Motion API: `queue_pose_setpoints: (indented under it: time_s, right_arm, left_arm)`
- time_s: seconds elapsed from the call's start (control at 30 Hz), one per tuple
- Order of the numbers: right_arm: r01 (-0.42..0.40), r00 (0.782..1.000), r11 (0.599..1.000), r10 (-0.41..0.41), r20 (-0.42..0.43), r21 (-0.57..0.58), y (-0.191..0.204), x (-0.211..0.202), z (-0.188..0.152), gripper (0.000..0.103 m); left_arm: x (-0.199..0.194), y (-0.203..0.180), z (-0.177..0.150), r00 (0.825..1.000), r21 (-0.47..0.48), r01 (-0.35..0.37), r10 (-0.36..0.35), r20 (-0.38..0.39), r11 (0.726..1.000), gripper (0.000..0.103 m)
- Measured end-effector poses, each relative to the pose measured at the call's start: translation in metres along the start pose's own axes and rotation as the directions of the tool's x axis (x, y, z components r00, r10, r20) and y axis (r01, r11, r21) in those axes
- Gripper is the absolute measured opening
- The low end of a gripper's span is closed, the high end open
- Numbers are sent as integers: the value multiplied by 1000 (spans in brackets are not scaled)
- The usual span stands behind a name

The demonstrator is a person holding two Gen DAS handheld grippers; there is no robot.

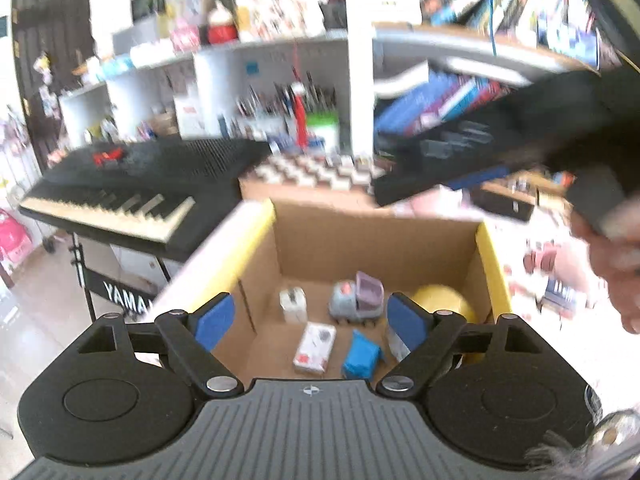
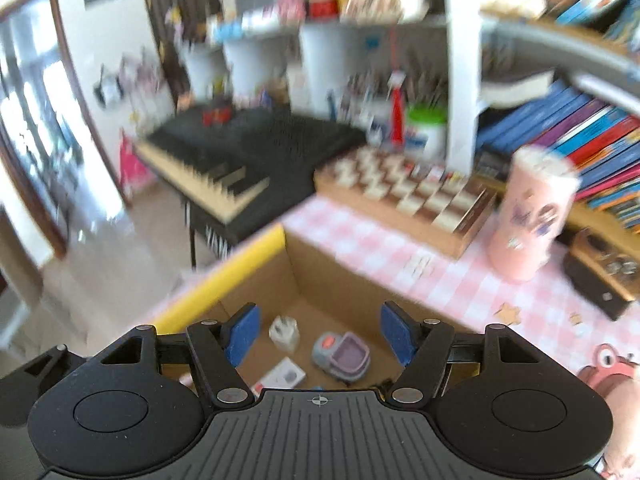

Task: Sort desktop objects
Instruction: 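Withdraw both open tools from the yellow box back over the table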

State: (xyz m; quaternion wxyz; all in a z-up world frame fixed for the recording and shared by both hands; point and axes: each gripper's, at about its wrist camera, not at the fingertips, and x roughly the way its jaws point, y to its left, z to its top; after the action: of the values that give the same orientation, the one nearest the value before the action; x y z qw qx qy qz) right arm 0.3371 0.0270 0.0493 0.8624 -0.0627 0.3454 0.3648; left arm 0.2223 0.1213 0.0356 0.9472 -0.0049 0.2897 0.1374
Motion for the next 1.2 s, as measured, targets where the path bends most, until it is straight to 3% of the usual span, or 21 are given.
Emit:
queue_pose_setpoints:
  time_s: [0.13, 0.37, 0.47, 0.63, 0.73, 0.97, 1.2]
  right_arm:
    - [42, 991, 998, -48, 122, 50, -3, -44, -14, 68]
    - [142, 959, 983, -165, 231, 114, -8, -108, -57, 68]
    - [193, 936, 971, -226, 269, 144, -8, -133, -80, 68]
    - [298, 880, 939, -341, 331, 175, 0, -171, -119, 68]
    - [333, 860, 916, -393, 325, 224, 8, -187, -141, 68]
    - [378, 853, 894, -438, 285, 242, 36, -201, -180, 68]
    - [415, 867, 880, -460, 193, 232, 60, -204, -224, 68]
  left_arm:
    - [-27, 15, 8, 997, -36, -6, 9, 79, 999, 85]
    - [-75, 30, 2, 986, -71, 13, -1, 167, 997, 89]
    - [-97, 33, -8, 982, -77, 16, -1, 191, 997, 94]
    - [-128, 34, -30, 978, -83, 20, -2, 211, 996, 95]
    - [-139, 32, -44, 979, -92, 37, -18, 201, 995, 95]
    - [-161, 25, -78, 982, -63, 64, -52, 179, 996, 98]
    - [-175, 12, -107, 986, -10, 83, -80, 148, 997, 99]
